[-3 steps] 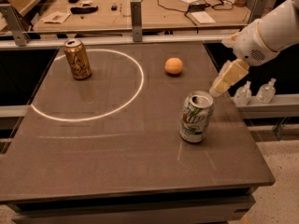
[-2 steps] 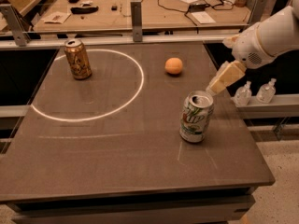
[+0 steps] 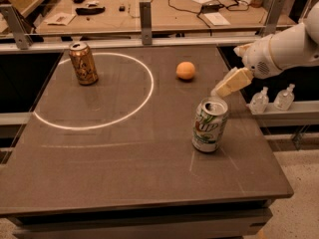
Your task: Move orange near orange can
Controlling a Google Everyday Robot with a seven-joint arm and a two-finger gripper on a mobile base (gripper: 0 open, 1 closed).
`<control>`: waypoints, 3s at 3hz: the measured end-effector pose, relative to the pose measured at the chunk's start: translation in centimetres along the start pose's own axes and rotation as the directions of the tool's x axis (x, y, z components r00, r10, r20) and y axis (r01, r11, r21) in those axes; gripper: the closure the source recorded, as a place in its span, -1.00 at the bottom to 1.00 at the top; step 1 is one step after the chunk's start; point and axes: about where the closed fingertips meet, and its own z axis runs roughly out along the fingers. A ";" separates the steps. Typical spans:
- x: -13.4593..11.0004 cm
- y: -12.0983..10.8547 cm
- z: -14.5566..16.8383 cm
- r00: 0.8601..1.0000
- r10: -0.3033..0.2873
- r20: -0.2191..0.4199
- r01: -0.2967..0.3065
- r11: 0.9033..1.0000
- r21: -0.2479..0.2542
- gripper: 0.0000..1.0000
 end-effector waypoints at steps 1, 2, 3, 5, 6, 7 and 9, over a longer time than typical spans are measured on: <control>0.0 -0.6 1.8 0.997 0.058 0.057 -0.056 0.998 -0.029 -1.00; -0.1 -0.9 3.9 0.992 0.092 0.082 -0.088 0.995 -0.050 -1.00; -0.4 -1.1 5.7 0.993 0.084 0.080 -0.079 0.995 -0.060 -1.00; -3.3 -1.7 10.9 0.996 0.060 0.064 -0.053 0.992 -0.111 -1.00; -3.6 -1.6 11.1 0.996 0.063 0.067 -0.055 0.992 -0.113 -1.00; -4.0 -1.4 11.5 0.995 0.073 0.069 -0.065 0.991 -0.114 -0.66; -4.3 -1.3 11.7 0.995 0.063 0.072 -0.055 0.991 -0.119 0.30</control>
Offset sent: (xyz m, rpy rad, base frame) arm 0.0444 0.0245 -0.0334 0.1750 0.0512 -0.0190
